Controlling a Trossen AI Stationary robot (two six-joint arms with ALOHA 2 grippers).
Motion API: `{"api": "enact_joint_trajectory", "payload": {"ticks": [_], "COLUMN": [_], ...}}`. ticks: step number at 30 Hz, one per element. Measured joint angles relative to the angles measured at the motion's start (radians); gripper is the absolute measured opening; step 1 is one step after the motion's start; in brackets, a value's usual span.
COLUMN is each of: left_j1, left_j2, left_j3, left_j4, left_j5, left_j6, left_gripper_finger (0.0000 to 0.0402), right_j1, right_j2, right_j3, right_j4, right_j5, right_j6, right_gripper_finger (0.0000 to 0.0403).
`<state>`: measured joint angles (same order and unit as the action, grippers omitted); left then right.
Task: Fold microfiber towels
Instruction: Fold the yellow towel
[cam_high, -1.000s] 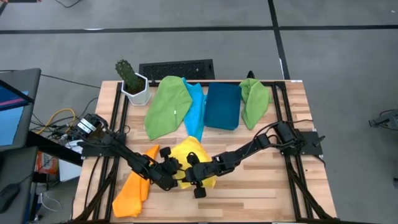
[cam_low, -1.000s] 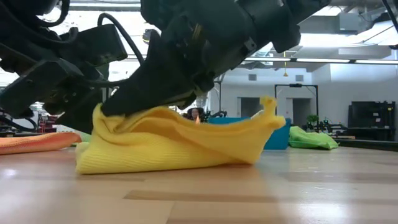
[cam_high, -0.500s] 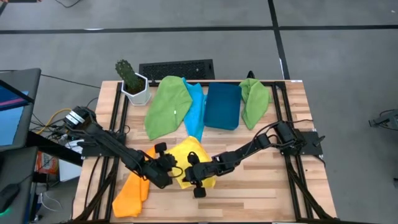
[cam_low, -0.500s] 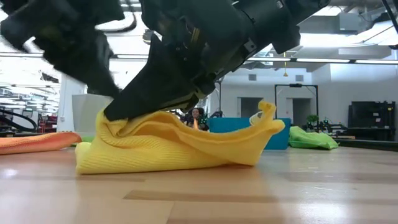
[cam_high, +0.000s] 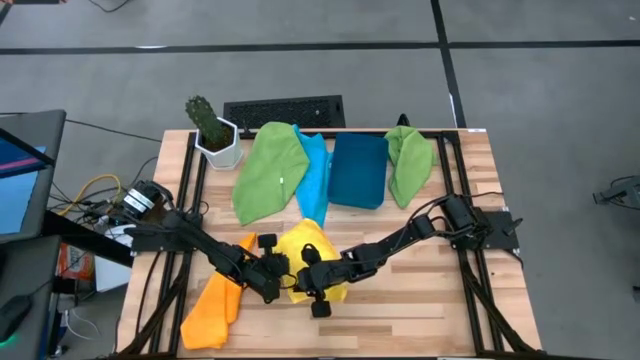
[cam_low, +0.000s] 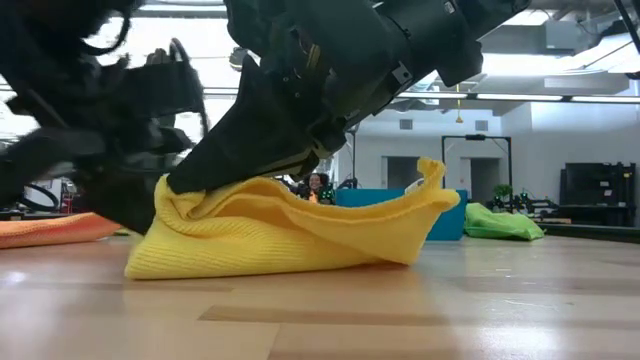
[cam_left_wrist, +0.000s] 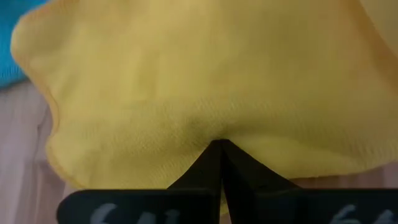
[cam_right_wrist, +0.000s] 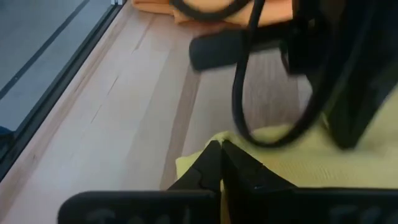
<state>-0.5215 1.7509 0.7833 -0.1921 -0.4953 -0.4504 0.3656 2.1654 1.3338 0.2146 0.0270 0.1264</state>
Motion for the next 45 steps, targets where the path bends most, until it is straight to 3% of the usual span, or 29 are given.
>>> {"api": "enact_joint_trajectory", "payload": {"ticks": [10,28,32,39,45], "left_j1": [0.077,0.094,0.094,0.091,0.006], "left_j2": [0.012,0.015,-0.006,-0.119,-0.246], "left_j3": [-0.003,-0.005,0.021,0.125,0.145], "left_j4": [0.103,0.104,0.033,-0.169,-0.254], "left_j5": [0.023,-0.014,-0.020,-0.128,-0.136], "left_j6": [0.118,0.124,0.109,0.092,-0.136], "left_gripper_finger": [0.0000,0.0000,0.0000,0.0000,0.0000], "right_j1": [-0.016,-0.065,-0.073,-0.091,-0.093], "right_j2": [0.000,0.068,0.073,0.073,0.073], "right_j3": [0.000,0.004,0.005,0.006,0.006], "right_j4": [0.005,0.025,0.026,0.010,0.008], "right_j5": [-0.003,-0.075,-0.040,-0.029,-0.026], "right_j6": [-0.036,-0.047,-0.007,0.051,0.093], "right_gripper_finger": [0.0031,0.0029,0.0028,0.0041,0.0047]}}
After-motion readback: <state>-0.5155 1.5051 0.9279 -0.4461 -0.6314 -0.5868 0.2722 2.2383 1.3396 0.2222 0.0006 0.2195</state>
